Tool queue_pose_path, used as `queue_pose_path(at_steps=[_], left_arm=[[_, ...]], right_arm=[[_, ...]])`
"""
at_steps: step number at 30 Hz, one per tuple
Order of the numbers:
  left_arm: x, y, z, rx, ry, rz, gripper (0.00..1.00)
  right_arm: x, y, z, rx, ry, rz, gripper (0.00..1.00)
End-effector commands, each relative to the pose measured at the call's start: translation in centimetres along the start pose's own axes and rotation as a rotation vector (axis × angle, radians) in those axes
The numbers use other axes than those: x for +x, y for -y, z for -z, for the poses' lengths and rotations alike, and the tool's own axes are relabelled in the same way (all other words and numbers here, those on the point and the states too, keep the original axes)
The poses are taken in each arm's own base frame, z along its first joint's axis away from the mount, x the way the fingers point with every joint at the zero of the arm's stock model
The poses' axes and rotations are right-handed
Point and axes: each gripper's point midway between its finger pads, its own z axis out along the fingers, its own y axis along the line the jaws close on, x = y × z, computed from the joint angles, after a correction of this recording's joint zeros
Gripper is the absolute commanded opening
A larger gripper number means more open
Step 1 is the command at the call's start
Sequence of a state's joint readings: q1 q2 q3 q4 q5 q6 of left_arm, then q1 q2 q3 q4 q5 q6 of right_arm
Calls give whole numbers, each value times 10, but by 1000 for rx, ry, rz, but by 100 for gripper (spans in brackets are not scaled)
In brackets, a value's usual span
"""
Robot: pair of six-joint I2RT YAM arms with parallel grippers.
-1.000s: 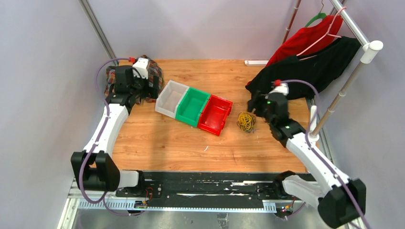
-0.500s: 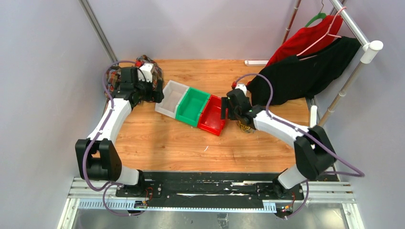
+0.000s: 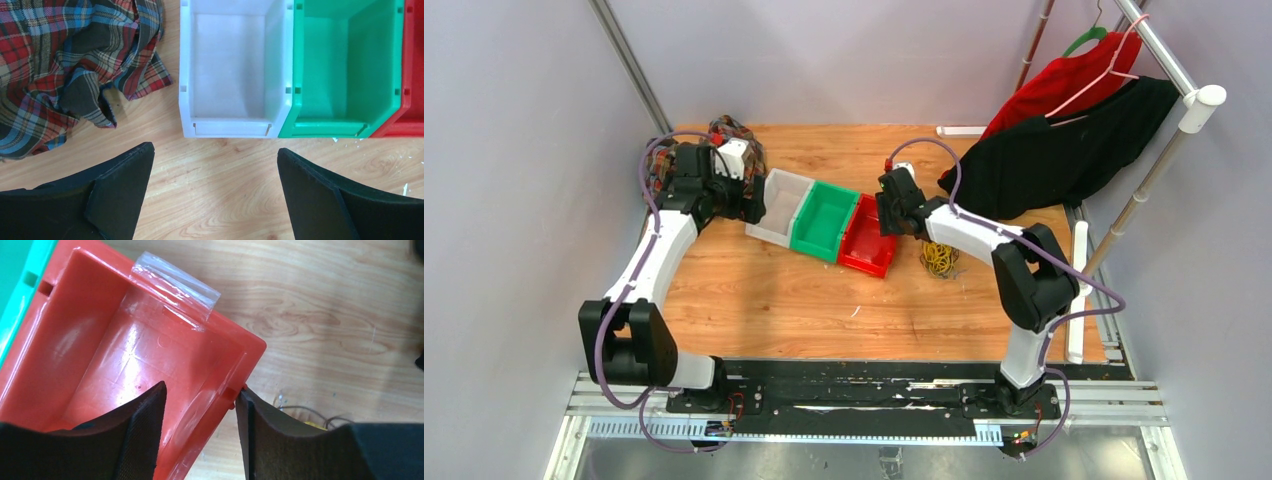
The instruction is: Untangle the cables
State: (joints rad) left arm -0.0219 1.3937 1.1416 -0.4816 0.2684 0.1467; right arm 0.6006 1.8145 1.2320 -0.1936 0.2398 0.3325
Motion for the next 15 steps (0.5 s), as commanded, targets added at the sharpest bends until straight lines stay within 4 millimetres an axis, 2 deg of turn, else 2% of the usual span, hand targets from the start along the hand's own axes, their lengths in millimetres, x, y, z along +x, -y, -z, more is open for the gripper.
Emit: queue_pose_path(at_steps=[1,8,15], left_arm=[[2,2,14,-3,24,-48,98],[21,-3,11,-23,-12,-93,98],[34,-4,3,-11,-46,-116,98]], right_arm=[[-31,10,-10,11,38,54,52],[-69,17,-32,12,74,114,51],[-88,23,-61,28,88,177,52]])
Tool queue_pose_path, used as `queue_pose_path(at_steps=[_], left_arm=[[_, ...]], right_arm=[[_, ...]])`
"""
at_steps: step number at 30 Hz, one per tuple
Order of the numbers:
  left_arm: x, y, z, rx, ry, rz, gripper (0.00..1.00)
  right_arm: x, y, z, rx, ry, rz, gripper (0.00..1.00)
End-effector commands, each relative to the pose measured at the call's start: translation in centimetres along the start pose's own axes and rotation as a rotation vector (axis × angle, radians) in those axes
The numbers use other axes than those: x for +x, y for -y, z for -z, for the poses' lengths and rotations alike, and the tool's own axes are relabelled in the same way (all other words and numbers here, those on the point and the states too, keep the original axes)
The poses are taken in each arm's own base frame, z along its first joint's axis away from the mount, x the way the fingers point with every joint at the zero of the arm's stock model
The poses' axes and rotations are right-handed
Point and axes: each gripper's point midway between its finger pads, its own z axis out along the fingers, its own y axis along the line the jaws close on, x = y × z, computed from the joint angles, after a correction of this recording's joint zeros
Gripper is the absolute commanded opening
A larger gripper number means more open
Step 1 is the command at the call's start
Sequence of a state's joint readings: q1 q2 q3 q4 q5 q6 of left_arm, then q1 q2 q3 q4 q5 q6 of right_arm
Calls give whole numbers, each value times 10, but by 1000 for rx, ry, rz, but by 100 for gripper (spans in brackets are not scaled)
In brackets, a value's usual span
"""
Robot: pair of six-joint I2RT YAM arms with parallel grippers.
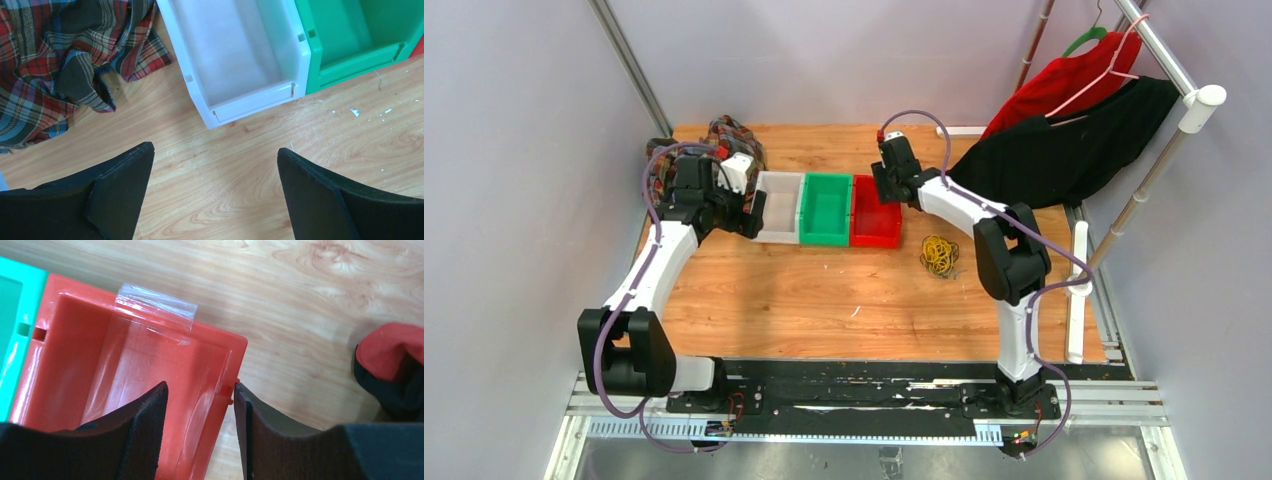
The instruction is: Untangle the cables
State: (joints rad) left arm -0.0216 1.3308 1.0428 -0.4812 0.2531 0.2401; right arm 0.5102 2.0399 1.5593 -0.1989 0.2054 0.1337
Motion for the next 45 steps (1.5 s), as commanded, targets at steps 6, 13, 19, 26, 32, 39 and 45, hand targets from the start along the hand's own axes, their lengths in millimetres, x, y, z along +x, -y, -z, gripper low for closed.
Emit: queue_pose_path(at_steps=[6,13,19,26,32,39,45], left_arm=[[18,-2,-19,27,-62,-20,98],[24,13,-26,120,-97,-4,98],[12,-2,-43,65,-74,16,98],[12,-13,-77,56,-93,46,98],[6,6,-95,179,-51,86,98],[12,30,-100,306,-30,105,99],[19,45,-103,335,-44,79,97]], right_arm=[[-30,23,-12,80,49,80,61],[-40,26,68,73,124,35,79],[51,40,111,91,46,-68,79],[123,44,112,70,-41,-82,79],[155,27,113,-5,-107,-89,70],[181,-42,127,-157,-121,-50,52],[192,-112,145,-272,-106,25,42]])
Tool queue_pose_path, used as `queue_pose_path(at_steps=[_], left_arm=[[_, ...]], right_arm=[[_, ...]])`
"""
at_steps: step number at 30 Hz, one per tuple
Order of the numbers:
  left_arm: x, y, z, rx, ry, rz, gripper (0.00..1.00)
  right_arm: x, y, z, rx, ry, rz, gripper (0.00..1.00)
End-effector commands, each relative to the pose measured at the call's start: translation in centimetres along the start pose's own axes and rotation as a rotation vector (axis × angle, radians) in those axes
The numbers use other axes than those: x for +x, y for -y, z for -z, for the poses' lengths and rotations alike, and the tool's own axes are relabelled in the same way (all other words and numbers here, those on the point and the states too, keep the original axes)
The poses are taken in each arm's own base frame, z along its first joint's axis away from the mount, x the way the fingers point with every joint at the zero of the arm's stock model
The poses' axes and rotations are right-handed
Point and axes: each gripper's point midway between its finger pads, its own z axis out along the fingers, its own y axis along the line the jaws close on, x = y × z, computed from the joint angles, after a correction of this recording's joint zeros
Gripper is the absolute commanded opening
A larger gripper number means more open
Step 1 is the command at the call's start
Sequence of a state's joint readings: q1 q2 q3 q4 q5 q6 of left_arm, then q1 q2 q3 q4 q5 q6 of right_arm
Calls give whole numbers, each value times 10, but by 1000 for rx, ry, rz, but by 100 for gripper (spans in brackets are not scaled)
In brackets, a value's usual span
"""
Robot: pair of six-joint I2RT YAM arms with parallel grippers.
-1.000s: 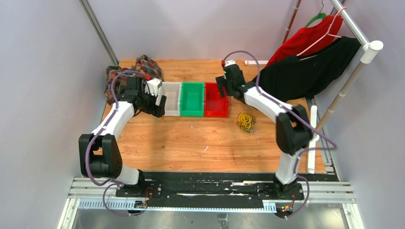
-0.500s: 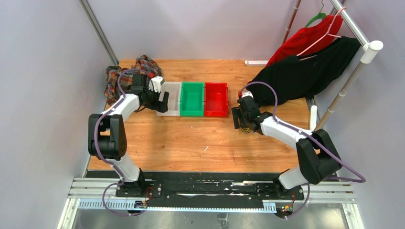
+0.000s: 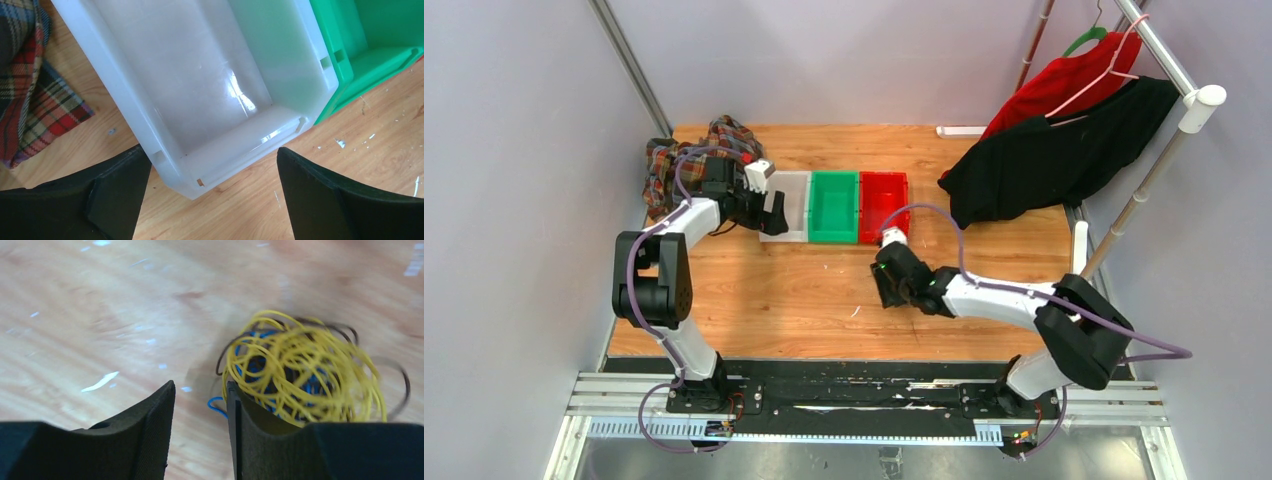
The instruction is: Untangle the cables
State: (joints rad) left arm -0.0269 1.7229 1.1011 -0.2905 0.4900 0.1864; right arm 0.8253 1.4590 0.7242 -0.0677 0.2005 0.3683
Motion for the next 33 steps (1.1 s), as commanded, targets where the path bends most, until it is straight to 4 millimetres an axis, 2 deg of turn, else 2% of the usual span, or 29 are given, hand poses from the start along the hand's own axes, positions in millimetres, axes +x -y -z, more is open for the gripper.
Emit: queue_pose_path(at_steps=[1,4,7,9,11,13,15,17,19,22,26,30,33], left_arm=[[-3,20,-8,72,19,-31,97],[-8,28,-10,84,29,-32,96],[-14,34,-10,95,45,-36,96],[-17,37,-8,99,49,-37,96],[-19,38,-2,96,37,-41,100],[-20,39,9,83,12,-64,98],[-17,39,23,65,-21,-92,98],[-13,42,39,59,-50,-122,98],[-7,48,54,63,-85,-144,98],[-1,65,75,105,-99,-159,98],[11,100,84,203,-92,-173,98],[23,130,80,265,-125,-202,98],[32,145,74,308,-159,-207,98]], right_arm=[[6,-56,2,-85,8,29,39],[3,-90,7,-147,11,82,33],[-1,-110,11,-179,11,120,33],[-5,-117,18,-210,8,124,38],[-15,-119,29,-227,27,126,48],[-28,-116,43,-239,55,125,58],[-40,-109,57,-248,77,114,63],[-50,-96,67,-236,99,86,64],[-52,-80,67,-216,98,61,61],[-48,-54,58,-184,80,28,53],[-35,-31,36,-148,35,8,46],[-34,-28,18,-173,9,-21,42],[-40,-35,14,-215,14,-38,38]])
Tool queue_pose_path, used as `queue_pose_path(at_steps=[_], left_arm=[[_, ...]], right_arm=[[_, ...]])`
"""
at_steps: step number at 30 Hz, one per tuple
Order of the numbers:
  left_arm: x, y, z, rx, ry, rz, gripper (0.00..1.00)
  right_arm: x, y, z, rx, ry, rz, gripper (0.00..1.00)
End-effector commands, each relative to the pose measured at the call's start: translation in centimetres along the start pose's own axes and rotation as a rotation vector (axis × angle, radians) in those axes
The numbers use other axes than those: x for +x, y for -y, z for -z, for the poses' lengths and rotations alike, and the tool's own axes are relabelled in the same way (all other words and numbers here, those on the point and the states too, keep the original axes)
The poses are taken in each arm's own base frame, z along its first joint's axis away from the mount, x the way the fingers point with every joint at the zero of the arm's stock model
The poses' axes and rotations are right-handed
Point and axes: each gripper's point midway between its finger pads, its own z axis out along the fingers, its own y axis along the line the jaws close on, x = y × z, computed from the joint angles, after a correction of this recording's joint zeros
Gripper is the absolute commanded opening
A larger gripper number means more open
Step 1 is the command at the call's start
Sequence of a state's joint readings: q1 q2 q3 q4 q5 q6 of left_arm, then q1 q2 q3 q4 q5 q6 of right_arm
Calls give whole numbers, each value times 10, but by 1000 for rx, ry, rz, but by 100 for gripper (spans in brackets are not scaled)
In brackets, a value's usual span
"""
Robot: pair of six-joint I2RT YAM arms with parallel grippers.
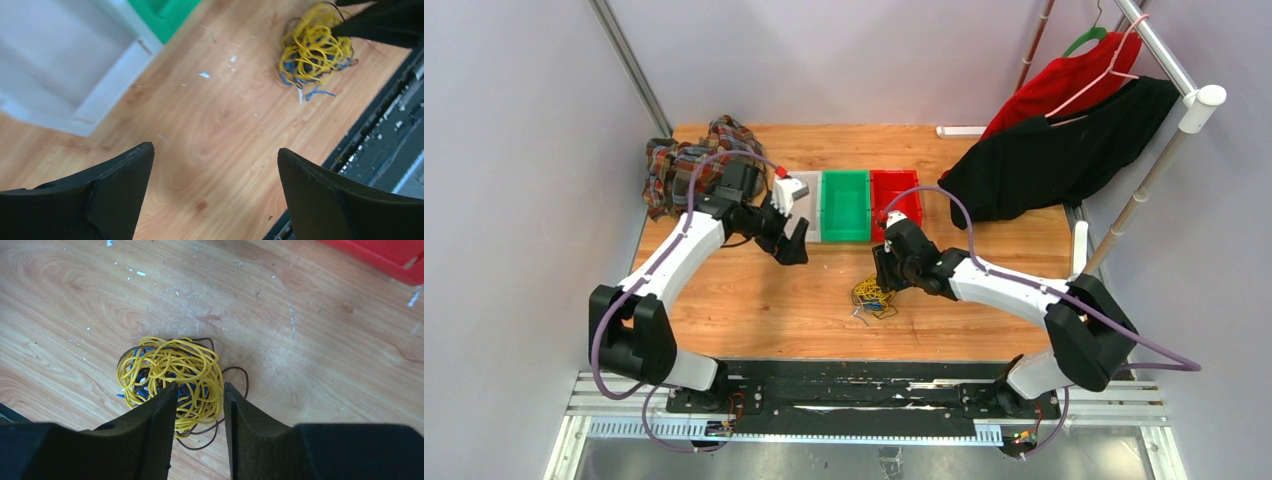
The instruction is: Untangle the cables
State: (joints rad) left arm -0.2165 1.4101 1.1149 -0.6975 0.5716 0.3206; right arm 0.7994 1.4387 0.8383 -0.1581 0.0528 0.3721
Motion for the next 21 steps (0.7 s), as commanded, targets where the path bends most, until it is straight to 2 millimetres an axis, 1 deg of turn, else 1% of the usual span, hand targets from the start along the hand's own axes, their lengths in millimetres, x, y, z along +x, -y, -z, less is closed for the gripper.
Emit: queue_pose_path(at_steps=[1,4,5,7,8,11,15,18,21], left_arm=[[18,28,-14,101,-68,22,98],[21,36,-23,135,-95,18,98],[22,40,-25,151,-100,19,99],[22,46,-29,179,-108,14,100],[21,50,-31,194,-111,9,99],[18,58,-35,231,-111,-4,96],[10,69,-35,280,-91,-20,93],[2,74,-31,303,-68,-32,90],[-6,80,-27,328,-45,-43,86]], right_arm=[[-12,-13,-7,-92,26,-11,36],[-17,-22,-10,-133,36,-26,27],[-18,-24,-10,-146,37,-32,20],[-22,-31,-10,-180,45,-48,3],[-23,-36,-10,-204,47,-55,1],[-32,-49,-3,-273,68,-79,1],[-49,-68,15,-371,116,-77,1],[-59,-81,29,-440,134,-69,0],[-63,-90,38,-490,144,-63,1]])
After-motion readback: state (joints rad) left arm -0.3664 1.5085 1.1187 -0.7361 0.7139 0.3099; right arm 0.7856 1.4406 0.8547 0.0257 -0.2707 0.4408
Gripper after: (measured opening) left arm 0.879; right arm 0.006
